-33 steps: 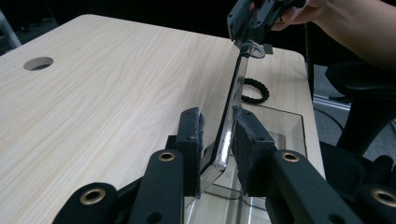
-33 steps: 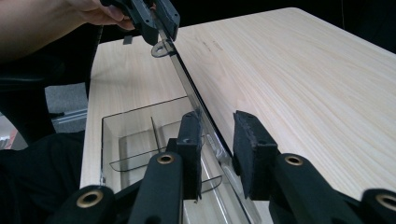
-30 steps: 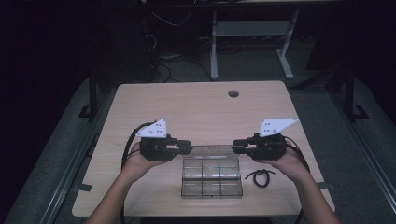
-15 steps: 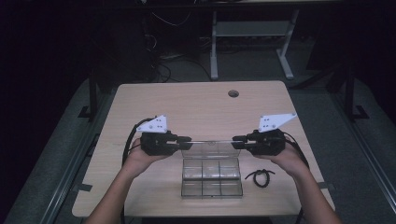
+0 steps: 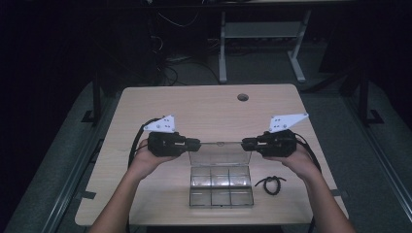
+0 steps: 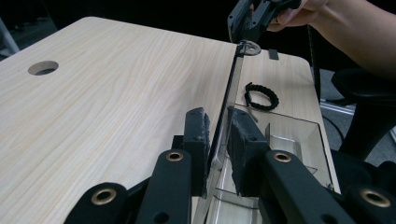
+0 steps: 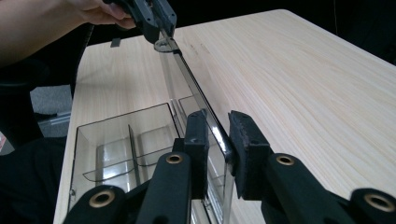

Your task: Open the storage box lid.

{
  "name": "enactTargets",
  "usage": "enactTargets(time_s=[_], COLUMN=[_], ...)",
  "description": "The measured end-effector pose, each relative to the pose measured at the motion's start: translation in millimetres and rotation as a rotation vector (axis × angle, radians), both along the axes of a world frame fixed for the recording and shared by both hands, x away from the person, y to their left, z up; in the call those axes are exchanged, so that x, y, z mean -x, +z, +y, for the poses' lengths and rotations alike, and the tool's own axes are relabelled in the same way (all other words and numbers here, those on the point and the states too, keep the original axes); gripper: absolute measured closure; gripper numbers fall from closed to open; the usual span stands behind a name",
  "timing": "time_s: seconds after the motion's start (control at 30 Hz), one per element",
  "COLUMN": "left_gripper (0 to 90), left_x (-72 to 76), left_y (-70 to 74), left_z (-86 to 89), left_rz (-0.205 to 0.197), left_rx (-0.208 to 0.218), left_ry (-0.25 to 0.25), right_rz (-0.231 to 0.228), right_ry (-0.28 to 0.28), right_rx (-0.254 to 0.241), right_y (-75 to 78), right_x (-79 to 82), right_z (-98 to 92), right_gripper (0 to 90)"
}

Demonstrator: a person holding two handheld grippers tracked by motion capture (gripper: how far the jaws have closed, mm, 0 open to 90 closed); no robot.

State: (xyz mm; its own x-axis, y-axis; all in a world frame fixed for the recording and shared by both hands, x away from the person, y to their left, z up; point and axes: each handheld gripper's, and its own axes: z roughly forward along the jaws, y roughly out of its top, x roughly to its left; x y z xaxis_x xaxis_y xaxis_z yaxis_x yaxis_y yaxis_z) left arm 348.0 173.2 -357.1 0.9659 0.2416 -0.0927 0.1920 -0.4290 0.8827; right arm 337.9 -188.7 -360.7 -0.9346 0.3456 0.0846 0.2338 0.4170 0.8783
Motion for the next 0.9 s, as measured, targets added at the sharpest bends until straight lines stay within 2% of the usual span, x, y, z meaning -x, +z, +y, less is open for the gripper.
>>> enactTargets(time_s=[0.1, 0.33, 0.5, 0.63, 0.8, 0.9], left_gripper=[77.8, 78.2, 78.3, 78.6, 78.6, 78.4], left_x=[-4.3, -14.2, -22.9, -28.6, -34.4, -37.1], left_y=[-1.1, 1.1, -2.4, -5.5, -4.9, -6.5], left_z=[1.1, 0.0, 1.0, 1.9, 0.2, 0.1], left_rz=[0.013, 0.021, 0.04, 0.07, 0.065, 0.064], left_rx=[0.006, -0.014, 0.007, 0.031, 0.004, 0.006], left_ry=[-0.008, -0.019, -0.016, -0.017, -0.004, 0.004], right_rz=[0.003, 0.022, 0.024, 0.036, 0.047, 0.057], right_ry=[0.004, 0.007, -0.005, -0.008, -0.014, -0.026], right_rx=[0.007, 0.008, -0.007, -0.023, -0.033, -0.022], right_y=[0.5, 0.9, -1.3, -3.3, -5.5, -6.1], right_x=[-2.5, -9.1, -14.7, -19.6, -25.9, -31.1], right_z=[0.3, 0.2, -0.3, -0.9, -1.5, -0.6], right_gripper=[77.5, 78.5, 78.4, 78.3, 78.1, 77.4])
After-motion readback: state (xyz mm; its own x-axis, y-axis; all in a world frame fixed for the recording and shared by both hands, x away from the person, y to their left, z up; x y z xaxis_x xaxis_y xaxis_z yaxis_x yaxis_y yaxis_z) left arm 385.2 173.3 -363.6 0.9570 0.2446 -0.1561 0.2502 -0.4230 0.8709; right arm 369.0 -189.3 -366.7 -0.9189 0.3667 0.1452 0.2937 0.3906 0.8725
